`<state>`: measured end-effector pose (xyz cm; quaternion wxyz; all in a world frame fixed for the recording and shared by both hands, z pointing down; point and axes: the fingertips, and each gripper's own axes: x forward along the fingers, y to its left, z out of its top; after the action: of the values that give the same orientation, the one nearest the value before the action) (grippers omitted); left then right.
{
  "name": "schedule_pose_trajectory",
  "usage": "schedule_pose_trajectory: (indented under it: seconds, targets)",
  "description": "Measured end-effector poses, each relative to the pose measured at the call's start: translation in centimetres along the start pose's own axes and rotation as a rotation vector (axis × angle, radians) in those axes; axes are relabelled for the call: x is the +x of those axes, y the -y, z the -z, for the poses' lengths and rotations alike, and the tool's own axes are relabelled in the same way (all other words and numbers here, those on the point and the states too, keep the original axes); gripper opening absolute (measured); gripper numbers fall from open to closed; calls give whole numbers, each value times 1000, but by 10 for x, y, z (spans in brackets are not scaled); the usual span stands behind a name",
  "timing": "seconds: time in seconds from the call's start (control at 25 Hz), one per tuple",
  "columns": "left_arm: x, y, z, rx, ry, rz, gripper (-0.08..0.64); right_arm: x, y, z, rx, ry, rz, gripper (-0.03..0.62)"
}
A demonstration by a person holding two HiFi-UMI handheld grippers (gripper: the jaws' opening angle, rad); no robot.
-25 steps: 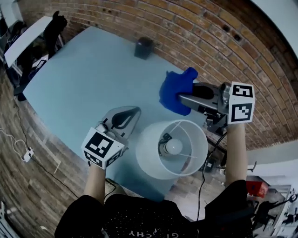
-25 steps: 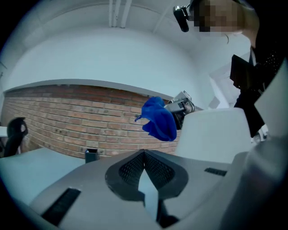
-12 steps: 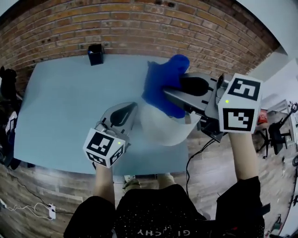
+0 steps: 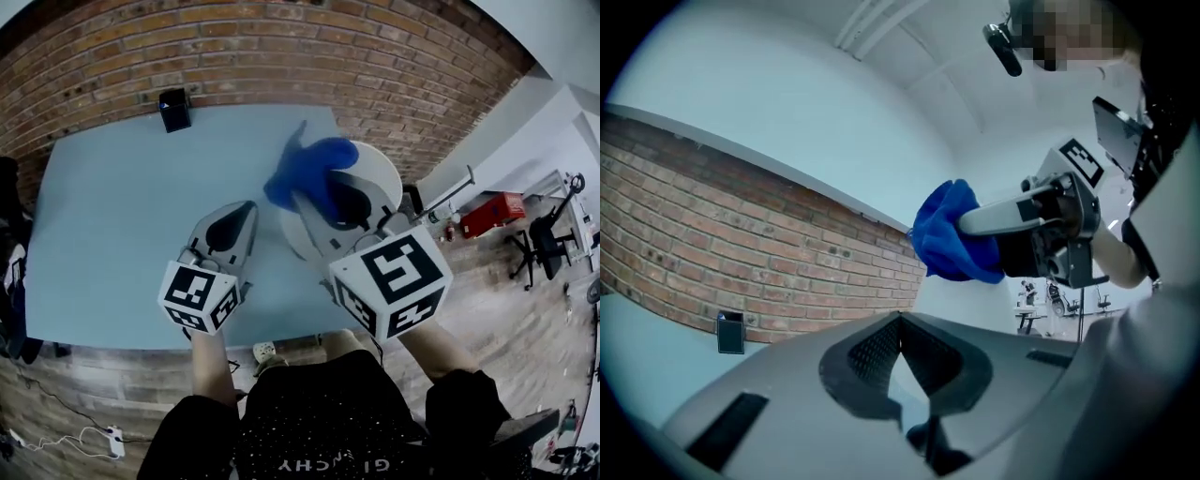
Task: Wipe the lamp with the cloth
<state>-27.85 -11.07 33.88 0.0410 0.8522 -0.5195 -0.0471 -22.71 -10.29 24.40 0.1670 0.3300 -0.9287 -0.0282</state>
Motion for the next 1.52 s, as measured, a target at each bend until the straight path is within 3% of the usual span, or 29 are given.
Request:
schedule_pose_trajectory:
  seconds: [0.32,0.48,0.64,0.8,0.92,1.04,1.16,1.4,1.52]
  targets:
    - [-17,-4,17,-9,-34,-19,8,11,-16,48,155,20,103,74]
    - [-25,-1,26,3,-65,-26,9,18,-23,81,189,31,122,74]
    - [-36,-1,30,5,-83,-35,9,29,-39,116,247,2,71,74]
    - [-45,0,35,6,-97,-46,9,37,-54,147,244,-48,11,75]
    - [-46,5,38,6,-112,-49,9,34,-67,157,259,-54,-95,75]
    - [-48,11,33,8,-103,-39,9,13,-78,137,220,6,-217,74]
    - [-46,18,17,26,-77,-19,9,-18,-62,92,147,97,-251,75]
    - [-37,34,-15,83,-30,22,9,-79,3,-11,-56,273,-179,74]
    - [-33,43,-18,86,-25,42,9,-89,30,-29,-124,275,-140,74]
